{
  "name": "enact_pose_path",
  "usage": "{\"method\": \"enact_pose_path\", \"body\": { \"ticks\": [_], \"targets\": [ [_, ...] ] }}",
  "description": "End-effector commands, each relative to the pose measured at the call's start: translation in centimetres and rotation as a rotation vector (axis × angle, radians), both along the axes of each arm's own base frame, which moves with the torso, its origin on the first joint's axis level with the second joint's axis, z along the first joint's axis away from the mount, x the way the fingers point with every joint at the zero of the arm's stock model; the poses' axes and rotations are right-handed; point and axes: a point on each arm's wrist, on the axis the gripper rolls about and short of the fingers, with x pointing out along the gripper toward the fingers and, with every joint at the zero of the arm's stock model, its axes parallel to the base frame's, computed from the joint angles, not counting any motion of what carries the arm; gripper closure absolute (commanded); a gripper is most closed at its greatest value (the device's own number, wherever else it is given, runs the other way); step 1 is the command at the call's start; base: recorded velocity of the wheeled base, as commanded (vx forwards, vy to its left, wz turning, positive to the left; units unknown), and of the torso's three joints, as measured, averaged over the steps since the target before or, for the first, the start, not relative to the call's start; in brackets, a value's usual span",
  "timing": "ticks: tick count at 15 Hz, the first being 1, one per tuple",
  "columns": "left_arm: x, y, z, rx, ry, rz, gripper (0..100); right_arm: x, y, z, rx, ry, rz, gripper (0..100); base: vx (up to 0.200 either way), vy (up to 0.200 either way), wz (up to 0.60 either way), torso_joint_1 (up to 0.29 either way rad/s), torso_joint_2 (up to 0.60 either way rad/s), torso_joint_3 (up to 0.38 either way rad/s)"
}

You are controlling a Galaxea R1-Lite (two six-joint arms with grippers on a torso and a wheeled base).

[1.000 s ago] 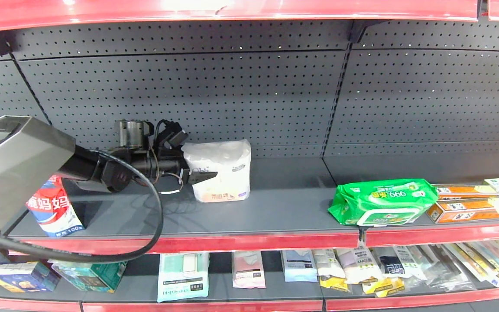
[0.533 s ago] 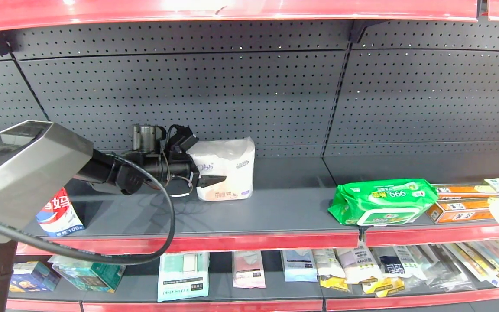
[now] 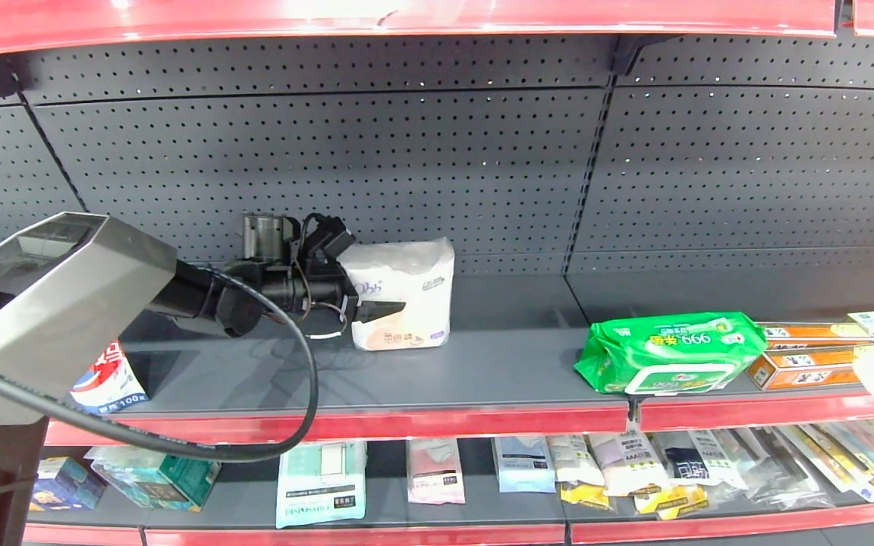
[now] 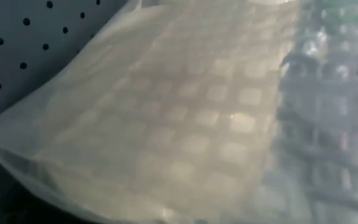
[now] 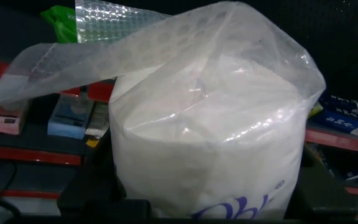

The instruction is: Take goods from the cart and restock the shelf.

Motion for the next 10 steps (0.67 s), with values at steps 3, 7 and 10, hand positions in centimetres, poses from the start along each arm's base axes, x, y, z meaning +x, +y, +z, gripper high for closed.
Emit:
{"method": "enact_pose_path", "body": {
  "ticks": [3, 7, 10],
  "targets": [
    [0.0, 0.1, -0.3, 0.002, 0.006, 0.001, 100, 0.1, 0.0, 0.0, 0.000, 0.005, 0.003, 100, 0.000, 0.000, 0.00, 0.000, 0.00, 0.000],
    [-0.4, 0.4, -0.5, 0.002, 0.010, -0.004, 100, 0.1, 0.0, 0.0, 0.000, 0.003, 0.004, 100, 0.000, 0.000, 0.00, 0.000, 0.00, 0.000],
    [-1.9, 1.3, 0.2, -0.015, 0.003, -0.017, 100, 0.1, 0.0, 0.0, 0.002, 0.003, 0.006, 100, 0.000, 0.000, 0.00, 0.000, 0.00, 0.000]
  ]
}}
